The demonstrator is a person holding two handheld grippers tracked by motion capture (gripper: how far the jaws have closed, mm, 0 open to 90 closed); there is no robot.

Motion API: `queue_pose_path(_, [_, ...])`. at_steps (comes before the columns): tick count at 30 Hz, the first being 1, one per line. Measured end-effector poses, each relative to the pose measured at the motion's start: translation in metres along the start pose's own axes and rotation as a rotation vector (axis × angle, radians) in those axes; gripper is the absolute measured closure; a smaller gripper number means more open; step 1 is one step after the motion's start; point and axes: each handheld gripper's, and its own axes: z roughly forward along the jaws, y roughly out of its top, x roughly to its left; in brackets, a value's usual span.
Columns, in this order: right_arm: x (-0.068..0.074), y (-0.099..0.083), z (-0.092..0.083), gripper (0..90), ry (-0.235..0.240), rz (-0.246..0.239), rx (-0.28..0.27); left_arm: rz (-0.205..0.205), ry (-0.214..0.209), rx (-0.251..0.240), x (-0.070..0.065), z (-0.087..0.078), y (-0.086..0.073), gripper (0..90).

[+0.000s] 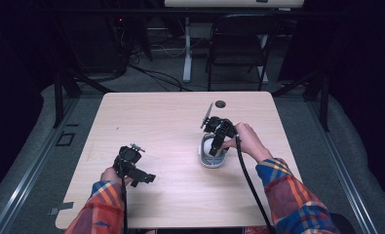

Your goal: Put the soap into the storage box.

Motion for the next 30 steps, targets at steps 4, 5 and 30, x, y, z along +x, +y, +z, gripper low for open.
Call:
queue_pose_path(4, [-0.002,-0.004,-0.005,15.9,-0.009,0.002,-0.005,0.002,-0.001,0.002,0.0,0.0,0.0,0.0])
queue_pose_path(5, [-0.002,-0.006,-0.007,15.7,-0.009,0.008,-0.01,0.0,-0.001,0.001,0.0,0.0,0.0,0.0])
queue_pose_path(30, [0.004,-0.054,-0.052,1.7,-0.073,0.022,-0.068,-0.002,0.001,-0.001,0.0,0.0,0.0,0.0])
